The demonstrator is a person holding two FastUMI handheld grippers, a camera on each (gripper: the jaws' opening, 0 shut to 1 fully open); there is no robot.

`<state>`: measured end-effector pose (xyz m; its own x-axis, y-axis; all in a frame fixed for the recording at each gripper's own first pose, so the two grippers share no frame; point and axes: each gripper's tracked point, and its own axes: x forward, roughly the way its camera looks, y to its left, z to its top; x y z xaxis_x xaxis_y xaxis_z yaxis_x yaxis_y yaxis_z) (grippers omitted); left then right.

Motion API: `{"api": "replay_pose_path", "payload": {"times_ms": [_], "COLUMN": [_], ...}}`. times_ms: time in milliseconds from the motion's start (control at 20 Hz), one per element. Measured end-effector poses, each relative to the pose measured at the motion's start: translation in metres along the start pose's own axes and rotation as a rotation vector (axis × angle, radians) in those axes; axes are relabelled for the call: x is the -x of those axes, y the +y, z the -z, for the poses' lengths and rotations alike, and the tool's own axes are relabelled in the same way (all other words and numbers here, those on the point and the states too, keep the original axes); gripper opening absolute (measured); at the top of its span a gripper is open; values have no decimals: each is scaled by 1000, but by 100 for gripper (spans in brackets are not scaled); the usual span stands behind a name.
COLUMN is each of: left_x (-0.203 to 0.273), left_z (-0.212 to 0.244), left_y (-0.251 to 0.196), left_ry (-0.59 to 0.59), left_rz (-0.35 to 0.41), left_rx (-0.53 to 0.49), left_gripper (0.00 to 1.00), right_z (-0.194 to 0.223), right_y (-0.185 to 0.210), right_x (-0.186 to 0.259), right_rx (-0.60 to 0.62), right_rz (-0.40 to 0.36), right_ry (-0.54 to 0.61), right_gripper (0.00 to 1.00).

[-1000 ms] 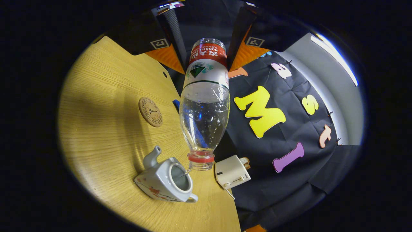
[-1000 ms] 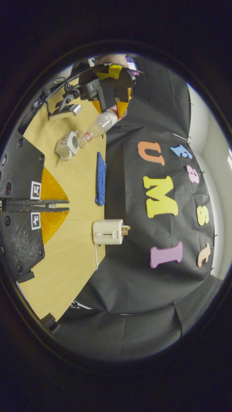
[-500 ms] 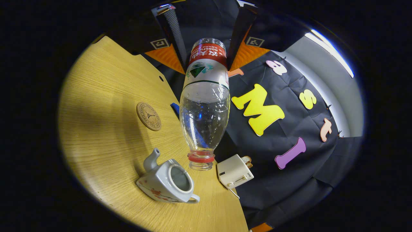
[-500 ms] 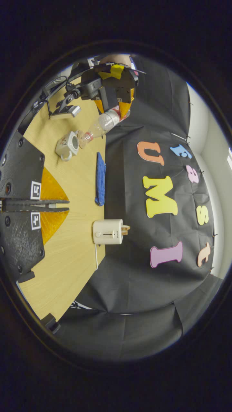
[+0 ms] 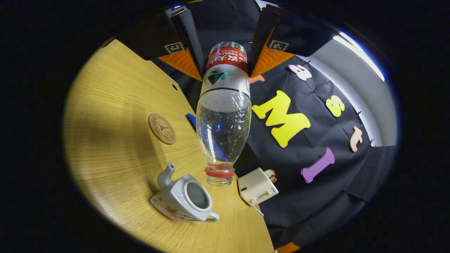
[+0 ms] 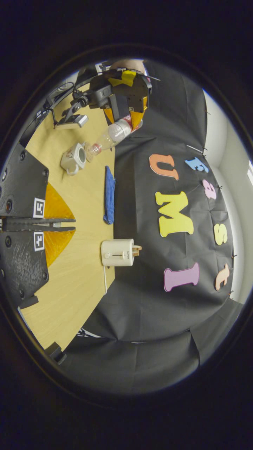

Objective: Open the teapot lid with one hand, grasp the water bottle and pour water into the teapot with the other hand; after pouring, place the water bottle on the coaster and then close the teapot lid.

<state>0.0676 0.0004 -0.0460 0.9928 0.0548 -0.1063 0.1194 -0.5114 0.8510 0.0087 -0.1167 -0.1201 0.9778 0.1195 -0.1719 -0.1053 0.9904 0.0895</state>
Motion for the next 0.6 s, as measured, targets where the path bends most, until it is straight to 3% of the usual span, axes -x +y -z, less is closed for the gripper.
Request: {"api": "replay_pose_path", "payload": {"times_ms": [150, 200, 300, 450, 550, 600], "left_x": [-2, -4, -7, -8, 2, 7], "left_z": [0, 0, -1, -9, -14, -15], "left_y": [-9, -10, -23, -57, -71, -79], "left_ry": [-13, -18, -30, -53, -64, -63], "left_rz": [24, 29, 70, 174, 227, 259], "left_rx": [46, 62, 153, 384, 605, 723], "left_gripper": [75, 71, 71, 71, 74, 71], "right_z": [-2, -3, -4, -8, -11, -13], "right_y": [2, 1, 1, 2, 5, 8], "right_x": [2, 3, 5, 7, 8, 8], "right_rx": [6, 7, 7, 3, 8, 11], "right_rz": [1, 3, 10, 13, 14, 12], "right_ry": [-2, -4, -6, -6, -8, -11], "right_gripper": [0, 0, 0, 0, 0, 0]}}
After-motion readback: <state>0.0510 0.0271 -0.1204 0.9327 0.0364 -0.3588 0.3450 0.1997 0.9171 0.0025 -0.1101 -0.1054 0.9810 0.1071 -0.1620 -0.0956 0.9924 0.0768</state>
